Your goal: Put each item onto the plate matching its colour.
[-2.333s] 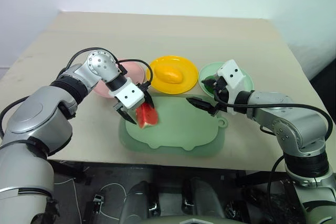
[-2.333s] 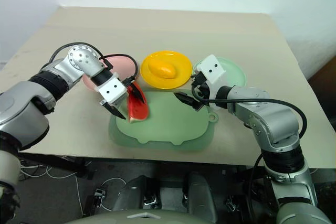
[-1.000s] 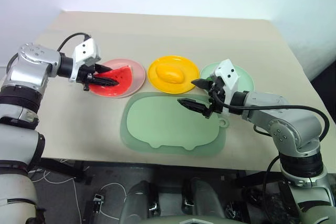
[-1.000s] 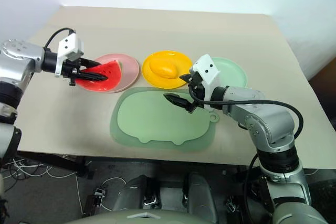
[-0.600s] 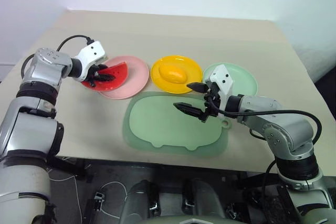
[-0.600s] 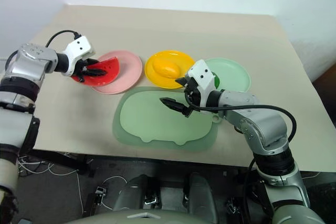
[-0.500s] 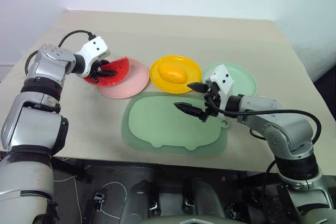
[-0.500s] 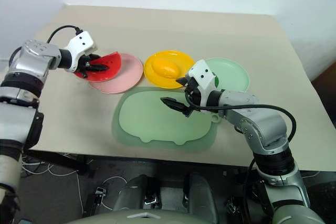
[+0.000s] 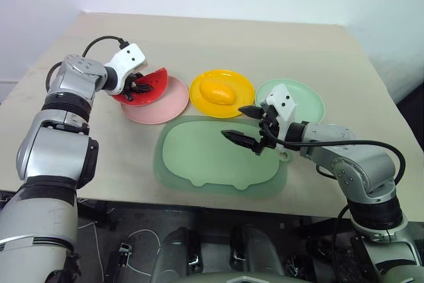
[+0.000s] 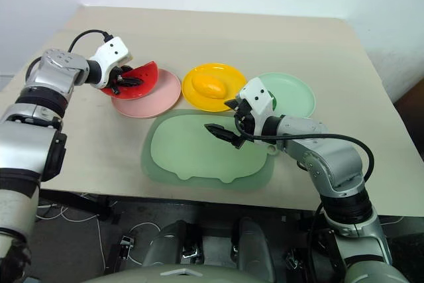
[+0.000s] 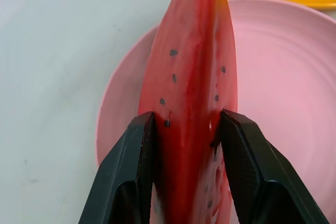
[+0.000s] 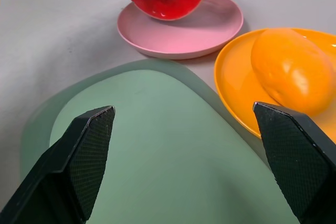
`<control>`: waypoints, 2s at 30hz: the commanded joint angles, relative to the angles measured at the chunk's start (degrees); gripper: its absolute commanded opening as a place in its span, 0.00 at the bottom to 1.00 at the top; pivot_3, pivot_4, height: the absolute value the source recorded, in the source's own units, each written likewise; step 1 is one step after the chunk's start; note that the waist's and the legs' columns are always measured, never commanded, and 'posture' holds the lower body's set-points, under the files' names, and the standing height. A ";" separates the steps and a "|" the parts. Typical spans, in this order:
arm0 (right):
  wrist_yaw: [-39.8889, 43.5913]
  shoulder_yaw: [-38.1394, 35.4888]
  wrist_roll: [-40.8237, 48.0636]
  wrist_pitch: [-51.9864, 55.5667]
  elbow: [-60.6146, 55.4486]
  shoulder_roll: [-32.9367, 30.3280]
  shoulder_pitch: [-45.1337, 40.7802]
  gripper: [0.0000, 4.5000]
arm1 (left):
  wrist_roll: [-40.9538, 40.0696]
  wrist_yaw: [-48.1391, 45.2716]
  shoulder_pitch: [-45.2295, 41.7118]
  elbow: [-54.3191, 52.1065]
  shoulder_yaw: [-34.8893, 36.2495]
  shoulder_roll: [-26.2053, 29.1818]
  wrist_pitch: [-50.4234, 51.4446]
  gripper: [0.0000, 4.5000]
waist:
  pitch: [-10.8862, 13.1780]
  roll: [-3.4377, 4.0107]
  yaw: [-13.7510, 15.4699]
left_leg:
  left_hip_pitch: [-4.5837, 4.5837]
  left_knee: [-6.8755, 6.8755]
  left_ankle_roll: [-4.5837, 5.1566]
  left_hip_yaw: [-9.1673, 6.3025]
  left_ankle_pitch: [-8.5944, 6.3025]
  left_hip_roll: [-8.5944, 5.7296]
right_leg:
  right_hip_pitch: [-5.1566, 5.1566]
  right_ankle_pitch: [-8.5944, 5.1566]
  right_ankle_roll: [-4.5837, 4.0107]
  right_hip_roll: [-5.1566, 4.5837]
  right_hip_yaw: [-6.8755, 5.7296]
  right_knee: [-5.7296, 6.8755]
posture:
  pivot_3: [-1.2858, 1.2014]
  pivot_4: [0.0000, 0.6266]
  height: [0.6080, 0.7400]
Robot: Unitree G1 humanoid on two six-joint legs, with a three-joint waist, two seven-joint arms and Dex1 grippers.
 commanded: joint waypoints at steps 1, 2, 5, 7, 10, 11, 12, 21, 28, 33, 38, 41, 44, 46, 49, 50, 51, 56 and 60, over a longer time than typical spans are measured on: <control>-0.39 -0.98 -0.15 -0.40 -1.38 -0.32 -0.86 1.00 | 0.38 2.26 0.57 0.22 2.29 -0.72 -1.04 0.35 | 0.00 0.00 -0.01 | 0.00 0.00 0.00 0.00 0.00 0.00 | -0.01 0.02 0.04 0.00 0.00 0.02 | 0.52 0.24 0.67; -0.45 -1.03 -0.12 -0.33 -1.39 -0.33 -0.92 1.00 | 0.70 2.29 0.72 0.27 2.42 -0.87 -0.96 0.35 | 0.00 0.00 -0.02 | 0.00 0.00 0.00 0.01 0.01 0.00 | -0.02 0.05 0.09 0.00 0.00 0.04 | 0.52 0.24 0.67; -0.49 -1.21 -0.08 -0.12 -1.44 -0.49 -1.04 1.00 | 0.12 1.13 0.78 0.49 3.77 -1.28 1.05 0.56 | 0.00 0.00 -0.03 | 0.01 0.02 0.00 0.03 0.01 0.00 | -0.01 0.06 0.10 0.01 0.00 0.06 | 0.52 0.24 0.67; -0.52 -1.24 -0.15 -0.08 -1.31 -0.53 -1.15 1.00 | 0.03 0.58 0.82 0.43 4.52 -1.43 1.36 0.69 | 0.00 0.00 0.03 | 0.01 0.02 0.00 0.04 0.01 0.01 | -0.02 0.06 0.10 0.01 0.00 0.07 | 0.52 0.24 0.67; -0.60 -1.33 -0.09 0.00 -1.27 -0.58 -1.27 1.00 | -0.17 -0.44 0.60 0.25 5.42 -1.27 1.88 0.93 | 0.00 0.00 0.05 | 0.00 0.04 0.00 0.04 0.00 0.00 | -0.02 0.05 0.10 0.00 0.00 0.07 | 0.52 0.24 0.67; -0.65 -1.33 -0.07 0.03 -1.31 -0.57 -1.29 1.00 | -0.29 -0.92 0.39 0.13 5.76 -1.03 1.99 0.99 | 0.00 0.00 0.05 | -0.01 0.04 0.00 0.04 0.00 0.00 | -0.02 0.05 0.10 0.00 0.00 0.07 | 0.52 0.24 0.67; -0.68 -1.31 -0.07 0.03 -1.30 -0.55 -1.30 1.00 | -0.24 -1.20 0.21 -0.02 5.98 -0.77 1.91 0.99 | 0.00 0.00 0.04 | 0.00 0.04 0.00 0.04 0.00 0.00 | -0.03 0.05 0.10 0.00 0.00 0.07 | 0.52 0.24 0.67; -0.78 -1.75 0.77 0.32 -2.09 -0.03 -0.95 1.00 | -2.12 -6.04 -1.98 -4.09 9.21 3.58 1.04 0.99 | 0.00 0.00 -0.06 | -0.11 0.05 0.00 0.06 0.01 0.01 | -0.18 0.06 0.09 0.00 0.01 0.11 | 0.52 0.24 0.67; -0.49 -2.43 1.44 -0.56 -2.24 0.05 -0.34 1.00 | -8.96 -17.21 3.05 -16.56 14.36 7.39 6.39 0.99 | 0.00 0.00 -0.16 | -0.27 0.13 0.00 0.08 0.01 0.00 | -0.35 0.05 0.09 -0.01 0.02 0.19 | 0.52 0.24 0.67; 0.07 -3.79 1.06 -4.62 -2.89 0.31 2.17 1.00 | -22.94 -20.49 20.30 -41.05 24.45 8.04 12.78 0.99 | -0.01 0.01 -0.51 | -0.14 0.14 -0.02 0.20 0.03 0.00 | -0.37 0.04 0.19 -0.06 0.14 0.51 | 0.52 0.24 0.67; 0.50 -4.47 1.10 -6.06 -3.16 -0.30 4.24 1.00 | -33.35 -16.74 35.88 -62.18 31.25 7.19 21.76 0.99 | 0.00 -0.03 -0.61 | 0.03 0.21 -0.09 0.23 0.08 -0.01 | -0.24 0.02 0.25 -0.08 0.17 0.70 | 0.52 0.24 0.67; 0.78 -4.64 0.95 -6.71 -2.88 -0.59 4.88 1.00 | -35.88 -12.78 42.06 -68.91 33.33 5.56 22.34 0.99 | -0.01 -0.02 -0.12 | 0.30 0.19 -0.17 0.19 0.03 -0.02 | 0.07 -0.02 0.18 -0.11 0.16 0.63 | 0.52 0.24 0.67; 0.53 -4.39 0.66 -7.26 -2.74 -0.38 5.09 1.00 | -38.71 -9.87 48.06 -75.42 34.80 4.28 23.78 0.99 | -0.01 -0.01 0.11 | 0.42 0.18 -0.28 0.15 -0.04 -0.07 | 0.23 -0.11 0.03 -0.20 0.15 0.56 | 0.52 0.24 0.67; 1.53 -3.11 -1.21 -8.61 -2.01 -1.85 6.24 1.00 | -39.91 -8.61 53.35 -79.70 34.61 3.27 24.45 0.99 | -0.02 -0.01 0.14 | 0.41 0.16 -0.29 0.15 -0.04 -0.08 | 0.22 -0.11 0.02 -0.25 0.13 0.55 | 0.52 0.24 0.67; 2.36 -1.95 -2.42 -10.42 -2.76 -2.44 7.57 1.00 | -39.74 -6.93 58.80 -81.34 34.46 2.32 23.14 0.99 | -0.02 -0.01 0.17 | 0.41 0.08 -0.29 0.15 -0.05 -0.13 | 0.21 -0.11 0.02 -0.31 0.11 0.51 | 0.52 0.24 0.67; 2.26 -2.45 -1.86 -10.59 -3.01 -1.81 7.63 1.00 | -39.72 -6.42 60.09 -81.56 34.39 2.16 22.88 0.99 | -0.01 -0.01 0.14 | 0.41 0.07 -0.30 0.15 -0.04 -0.13 | 0.20 -0.11 0.02 -0.30 0.11 0.51 | 0.52 0.24 0.67; 2.10 -3.12 -1.26 -10.85 -3.08 -1.09 7.60 1.00 | -39.40 -5.86 61.13 -81.57 34.33 1.79 21.96 0.99 | -0.01 -0.01 0.13 | 0.40 0.06 -0.31 0.15 -0.04 -0.12 | 0.17 -0.11 0.02 -0.30 0.11 0.51 | 0.52 0.24 0.67; 3.32 -4.29 -0.34 -11.79 -2.50 -1.01 8.21 1.00 | -37.73 -2.85 63.43 -81.49 33.05 0.33 18.49 0.99 | -0.01 0.00 0.35 | 0.39 0.00 -0.35 0.15 -0.03 -0.13 | 0.13 -0.11 0.00 -0.33 0.11 0.45 | 0.52 0.24 0.67; 5.34 -4.38 -0.65 -12.24 -1.38 -2.62 8.72 1.00 | -36.62 -1.75 64.82 -80.33 31.87 -0.97 15.92 0.99 | -0.01 0.00 0.24 | 0.37 -0.06 -0.35 0.16 -0.04 -0.13 | 0.11 -0.11 -0.01 -0.34 0.10 0.37 | 0.52 0.24 0.67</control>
